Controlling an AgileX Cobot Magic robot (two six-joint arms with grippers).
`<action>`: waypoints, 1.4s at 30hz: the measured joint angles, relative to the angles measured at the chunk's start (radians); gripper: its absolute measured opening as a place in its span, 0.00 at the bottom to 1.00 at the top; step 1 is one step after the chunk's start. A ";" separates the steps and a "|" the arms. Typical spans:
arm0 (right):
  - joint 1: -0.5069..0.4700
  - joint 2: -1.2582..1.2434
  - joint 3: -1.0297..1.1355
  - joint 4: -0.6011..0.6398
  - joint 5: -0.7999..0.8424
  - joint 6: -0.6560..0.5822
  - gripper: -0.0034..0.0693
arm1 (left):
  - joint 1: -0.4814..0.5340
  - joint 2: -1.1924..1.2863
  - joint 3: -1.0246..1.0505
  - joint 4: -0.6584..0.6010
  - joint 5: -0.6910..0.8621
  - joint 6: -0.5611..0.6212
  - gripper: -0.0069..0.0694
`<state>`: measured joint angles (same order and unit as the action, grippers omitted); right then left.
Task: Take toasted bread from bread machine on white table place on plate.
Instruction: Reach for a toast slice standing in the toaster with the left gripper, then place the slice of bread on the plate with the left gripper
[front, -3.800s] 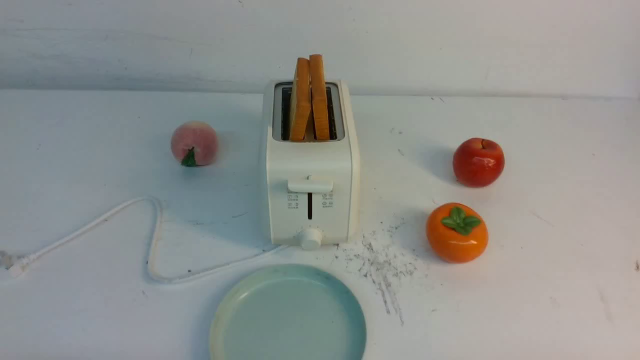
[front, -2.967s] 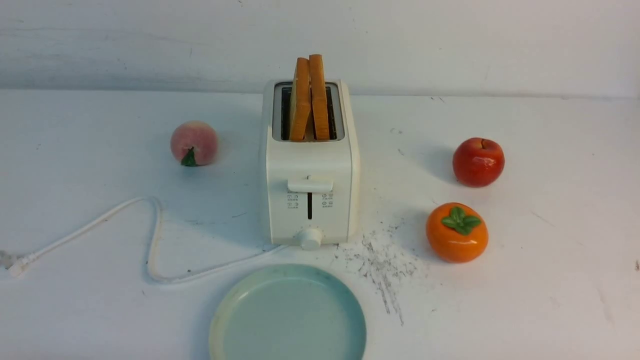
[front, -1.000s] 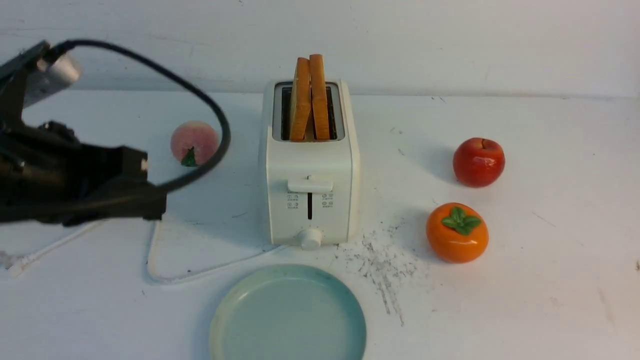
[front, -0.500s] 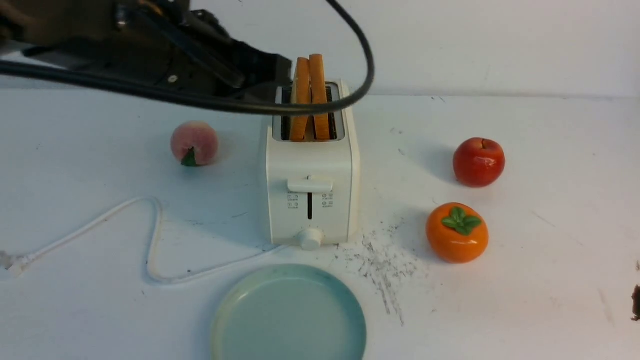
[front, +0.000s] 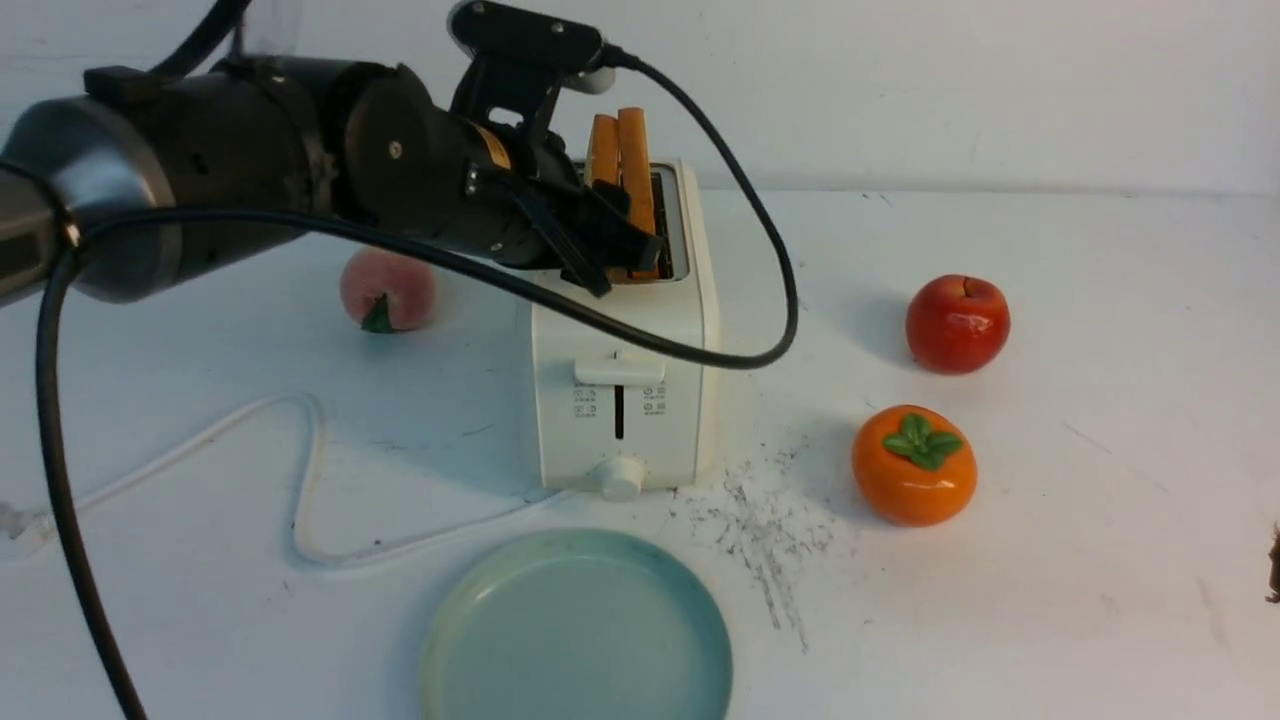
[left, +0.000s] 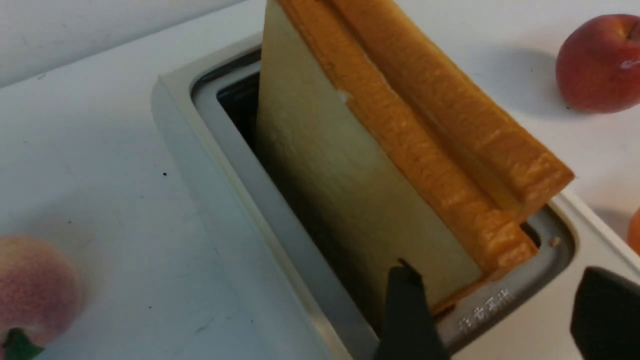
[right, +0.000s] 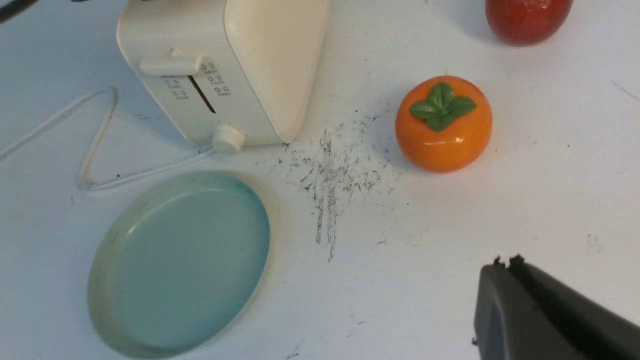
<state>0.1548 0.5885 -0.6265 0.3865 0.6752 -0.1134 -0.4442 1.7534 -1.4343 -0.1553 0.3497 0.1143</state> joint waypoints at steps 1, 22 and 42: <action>0.000 0.000 0.000 0.003 -0.004 0.000 0.04 | 0.000 0.012 0.000 0.002 -0.008 0.000 0.75; 0.000 0.000 0.000 0.006 -0.025 0.000 0.06 | 0.000 0.039 -0.001 0.064 -0.075 0.002 0.15; 0.000 0.001 0.000 0.009 -0.027 0.000 0.07 | 0.000 -0.149 -0.001 0.066 -0.006 -0.021 0.15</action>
<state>0.1548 0.5896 -0.6265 0.3959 0.6481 -0.1134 -0.4442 1.6042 -1.4355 -0.0895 0.3434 0.0928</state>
